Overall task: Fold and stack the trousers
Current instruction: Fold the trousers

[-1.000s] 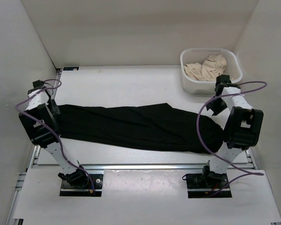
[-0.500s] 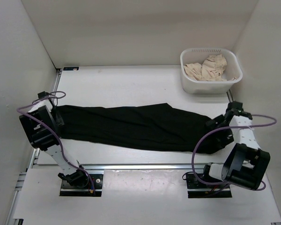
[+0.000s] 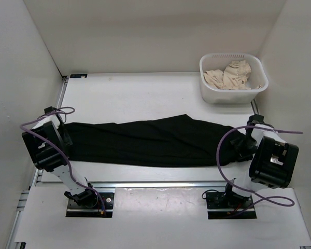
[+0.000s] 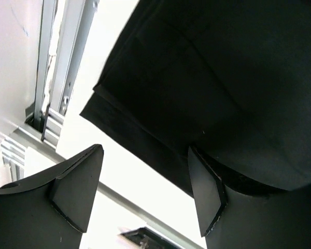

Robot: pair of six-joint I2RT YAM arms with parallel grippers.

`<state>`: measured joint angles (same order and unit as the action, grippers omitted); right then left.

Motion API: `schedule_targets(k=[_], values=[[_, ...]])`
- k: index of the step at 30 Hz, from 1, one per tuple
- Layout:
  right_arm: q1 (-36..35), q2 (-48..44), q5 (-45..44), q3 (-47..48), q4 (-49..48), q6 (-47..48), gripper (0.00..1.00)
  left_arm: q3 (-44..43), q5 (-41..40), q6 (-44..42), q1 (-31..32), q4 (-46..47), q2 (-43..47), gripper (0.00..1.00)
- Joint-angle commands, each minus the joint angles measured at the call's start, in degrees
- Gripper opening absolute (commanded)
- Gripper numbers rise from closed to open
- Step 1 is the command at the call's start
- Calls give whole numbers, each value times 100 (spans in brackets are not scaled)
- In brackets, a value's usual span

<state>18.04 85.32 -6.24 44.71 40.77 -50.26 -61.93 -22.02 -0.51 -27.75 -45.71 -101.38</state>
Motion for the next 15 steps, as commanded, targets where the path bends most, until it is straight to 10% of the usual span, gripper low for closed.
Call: schedule_targets(k=[1, 6, 12, 15], values=[[208, 371, -483, 56, -974, 95, 48, 77, -250, 51, -55, -306, 40, 78], [507, 371, -842, 424, -967, 734, 0, -170, -31, 51, 58, -842, -31, 78], [-422, -111, -1888, 1590, -422, 1964, 0, -109, 163, 51, 366, -904, 6, 78], [-2576, -358, -3029, 2286, -114, 2292, 0, 32, 163, 51, 367, -782, -188, 77]])
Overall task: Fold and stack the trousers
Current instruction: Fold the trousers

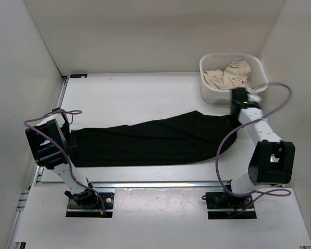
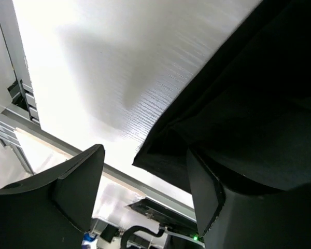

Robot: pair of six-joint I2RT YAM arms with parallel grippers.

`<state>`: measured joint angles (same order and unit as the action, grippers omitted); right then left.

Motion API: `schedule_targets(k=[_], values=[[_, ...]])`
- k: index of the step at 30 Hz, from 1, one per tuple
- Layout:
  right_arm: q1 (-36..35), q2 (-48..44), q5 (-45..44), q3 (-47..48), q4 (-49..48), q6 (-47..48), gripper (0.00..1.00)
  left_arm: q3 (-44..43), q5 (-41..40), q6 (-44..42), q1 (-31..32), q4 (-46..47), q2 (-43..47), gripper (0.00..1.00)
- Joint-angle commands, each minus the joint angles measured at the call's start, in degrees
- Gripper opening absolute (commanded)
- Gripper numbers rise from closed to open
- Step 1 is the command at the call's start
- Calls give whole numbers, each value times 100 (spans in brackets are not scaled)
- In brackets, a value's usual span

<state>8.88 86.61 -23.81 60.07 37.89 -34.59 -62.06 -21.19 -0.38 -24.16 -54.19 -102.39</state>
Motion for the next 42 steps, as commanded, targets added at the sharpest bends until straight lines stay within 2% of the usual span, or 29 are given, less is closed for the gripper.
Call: schedule_targets(k=[1, 2, 3, 4, 5, 7, 8, 11, 14, 18, 22, 25, 26, 28, 29, 32, 35, 37, 38, 39, 41, 42], values=[[-2184, -557, -1571, 899, 253, 725, 0, 97, 80, 38, 8, 119, -149, 75], [-2711, -505, -1835, 1023, 385, 725, 0, 98, 150, 38, 78, 172, -150, 75], [-3665, -444, -2194, 1224, 438, 508, 0, 98, 150, 38, 78, 233, -150, 75], [-4092, -234, -2337, 1322, 491, 340, 0, 98, 211, 38, 157, 234, -150, 75], [-4845, -93, -2460, 1436, 657, 130, 0, 98, 212, 38, 244, 295, -202, 75], [-5508, 389, -2750, 1779, 790, -424, 0, 98, 212, 38, 376, 357, -272, 75], [-6094, 566, -2830, 1884, 790, -556, 0, 98, 212, 38, 377, 357, -273, 75], [-6993, 1374, -2944, 2376, 842, -821, 0, 98, 212, 38, 500, 410, -334, 75], [-7505, 2279, -3155, 3079, 1018, -935, 0, 98, 264, 38, 614, 410, -334, 75], [-7735, 3430, -3103, 3941, 1291, -866, 0, 45, 265, 38, 615, 410, -334, 75], [-7787, 4073, -2788, 4696, 1291, -646, 2, -8, 317, 38, 615, 410, -334, 75], [-7849, 4285, -2533, 4838, 1099, -287, 25, -8, 317, 38, 667, 410, -212, 75], [-7849, 4346, -2401, 4899, 993, 54, 53, 62, 317, 38, 667, 410, -211, 75], [-7910, 4286, -1822, 4900, 643, 512, 69, 115, 317, 38, 667, 410, -89, 75], [-7998, 4181, -1733, 4952, 571, 915, 83, 115, 317, 38, 667, 410, -88, 75], [-8078, 3761, -1119, 5215, 465, 1689, 99, 168, 317, 38, 667, 410, -27, 75], [-8078, 2987, -775, 5042, 527, 1789, 99, 168, 317, 38, 667, 410, 26, 75], [-7816, 2321, -774, 4665, 692, 1448, 99, 168, 317, 38, 667, 410, 88, 75], [-7632, 2117, -774, 4167, 798, 1185, 99, 168, 317, 38, 667, 357, 88, 75], [-7160, 1906, -626, 3831, 869, 704, 99, 116, 317, 38, 667, 357, 157, 75], [-6630, 1229, 4, 3049, 660, 393, 99, 115, 317, 38, 667, 305, 158, 75], [-6141, 983, 278, 2219, 450, 322, 99, 115, 265, 38, 667, 304, 210, 75]])
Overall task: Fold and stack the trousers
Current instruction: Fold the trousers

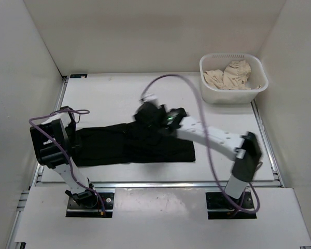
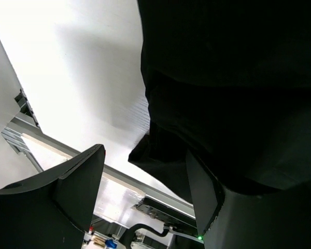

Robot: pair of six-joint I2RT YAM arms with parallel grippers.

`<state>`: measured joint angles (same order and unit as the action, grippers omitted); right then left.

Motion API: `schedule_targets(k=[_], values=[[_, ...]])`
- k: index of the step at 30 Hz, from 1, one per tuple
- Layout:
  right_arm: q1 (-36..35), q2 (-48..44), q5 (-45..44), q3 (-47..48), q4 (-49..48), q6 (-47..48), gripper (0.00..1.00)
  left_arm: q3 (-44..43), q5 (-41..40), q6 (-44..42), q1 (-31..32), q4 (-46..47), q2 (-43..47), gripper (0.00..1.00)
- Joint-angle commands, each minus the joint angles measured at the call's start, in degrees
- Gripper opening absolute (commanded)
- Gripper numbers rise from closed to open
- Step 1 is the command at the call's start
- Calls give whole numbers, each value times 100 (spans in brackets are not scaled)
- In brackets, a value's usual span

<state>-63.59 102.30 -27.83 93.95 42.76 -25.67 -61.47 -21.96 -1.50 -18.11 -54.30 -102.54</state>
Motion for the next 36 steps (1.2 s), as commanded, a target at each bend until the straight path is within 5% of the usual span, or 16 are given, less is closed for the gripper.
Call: schedule_targets(k=[1, 8, 16, 19, 20, 22, 24, 30, 36], values=[[1338, -1024, 927, -1543, -240, -658, 99, 56, 341, 150, 62, 315, 226, 75], [3464, -1460, 2673, -3786, -1541, -1028, 99, 56, 341, 150, 62, 149, 279, 77], [3916, -721, 3627, -4429, -2711, -1203, 95, 4, 288, 150, 62, 95, 331, 77], [3986, -668, 3812, -4622, -2984, -1344, 59, 4, 227, 150, 62, 95, 384, 77], [3986, -668, 3812, -4692, -2984, -1440, 35, 4, 227, 150, 62, 95, 384, 77], [4301, -668, 3812, -4832, -2932, -1511, 10, 4, 227, 150, 62, 34, 384, 77], [4582, -921, 3873, -5000, -2932, -1590, 0, -67, 288, 150, 62, -18, 384, 77], [6128, -2380, 3594, -4511, -1239, -794, 0, -699, 1035, 150, 62, -493, 594, 80], [5449, -2752, 2046, -1957, 1373, 71, 0, -1033, 1316, 150, 62, -722, 648, 80]])
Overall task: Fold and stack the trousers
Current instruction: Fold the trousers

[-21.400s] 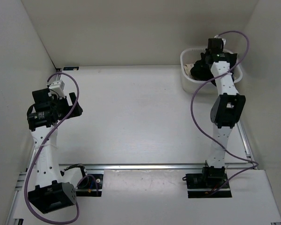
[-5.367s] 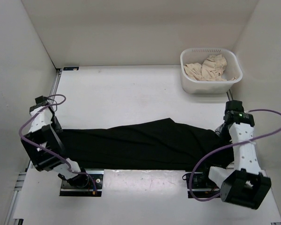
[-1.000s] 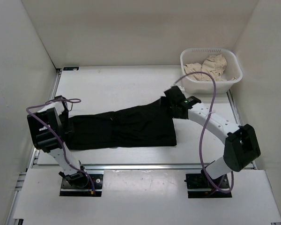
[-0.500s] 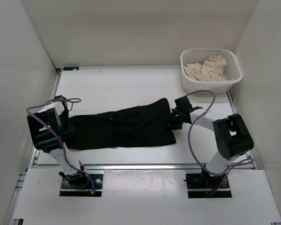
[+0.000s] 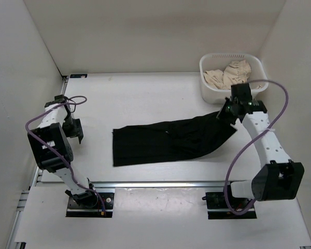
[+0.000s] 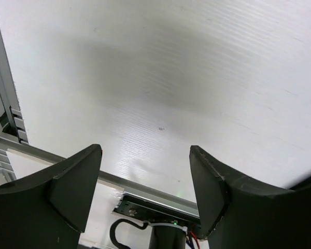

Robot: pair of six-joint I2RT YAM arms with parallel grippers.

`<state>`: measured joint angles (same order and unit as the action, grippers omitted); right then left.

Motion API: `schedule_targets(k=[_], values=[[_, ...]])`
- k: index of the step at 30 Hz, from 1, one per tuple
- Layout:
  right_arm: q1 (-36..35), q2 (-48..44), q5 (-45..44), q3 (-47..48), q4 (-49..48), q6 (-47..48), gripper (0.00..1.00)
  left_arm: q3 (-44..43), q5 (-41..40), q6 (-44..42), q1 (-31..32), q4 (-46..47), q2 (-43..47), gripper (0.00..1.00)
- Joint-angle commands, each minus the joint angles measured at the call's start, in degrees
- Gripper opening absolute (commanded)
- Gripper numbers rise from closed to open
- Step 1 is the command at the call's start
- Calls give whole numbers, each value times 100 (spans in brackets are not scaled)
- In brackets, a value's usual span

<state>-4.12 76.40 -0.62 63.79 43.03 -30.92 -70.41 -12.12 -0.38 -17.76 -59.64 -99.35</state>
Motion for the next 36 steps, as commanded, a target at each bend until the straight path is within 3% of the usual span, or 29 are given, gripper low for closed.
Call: schedule_targets(k=[1, 3, 9, 13, 16, 21, 23, 24, 26, 27, 30, 32, 33, 34, 36], values=[[-711, 74, -676, 1370, 1575, 596, 0, -139, 333, 38, 27, -189, 329, 80], [-1551, 418, -676, 2316, 2112, 500, 0, -139, 438, 38, 27, -241, 329, 80], [-3802, 2772, -396, 4438, 3017, 103, 0, -34, 852, 38, 509, -241, 215, 80], [-4526, 4720, -62, 5860, 3616, 366, 0, 98, 913, 38, 1011, -66, 48, 80], [-4852, 5654, 396, 6320, 4027, 675, 0, 37, 975, 38, 1134, -66, -128, 80], [-5266, 5991, 554, 6216, 3924, 937, 0, 36, 958, 38, 1249, -13, -181, 80], [-5336, 5992, 484, 6277, 3924, 1104, 7, -16, 905, 38, 1249, -13, -233, 80], [-5388, 6044, 423, 6277, 3924, 1166, 20, -16, 904, 38, 1249, -13, -234, 80], [-5529, 6044, 300, 6426, 3802, 1324, 32, -87, 904, 38, 1249, -13, -234, 80], [-5590, 5992, 169, 6479, 3801, 1482, 47, -148, 904, 38, 1249, -13, -234, 80], [-5907, 5869, -472, 6734, 3748, 1938, 71, -341, 773, 38, 1249, -65, -234, 80], [-6179, 5476, -911, 6734, 3626, 2177, 77, -508, 773, 38, 1310, -66, -182, 80], [-6267, 5247, -1209, 6508, 3495, 2230, 85, -561, 712, 38, 1371, -118, -181, 81], [-6320, 4975, -1473, 6288, 3319, 2291, 85, -614, 711, 38, 1424, -118, -120, 81], [-6320, 3939, -1476, 5361, 2530, 2292, 90, -772, 711, 38, 1494, -118, -120, 81]])
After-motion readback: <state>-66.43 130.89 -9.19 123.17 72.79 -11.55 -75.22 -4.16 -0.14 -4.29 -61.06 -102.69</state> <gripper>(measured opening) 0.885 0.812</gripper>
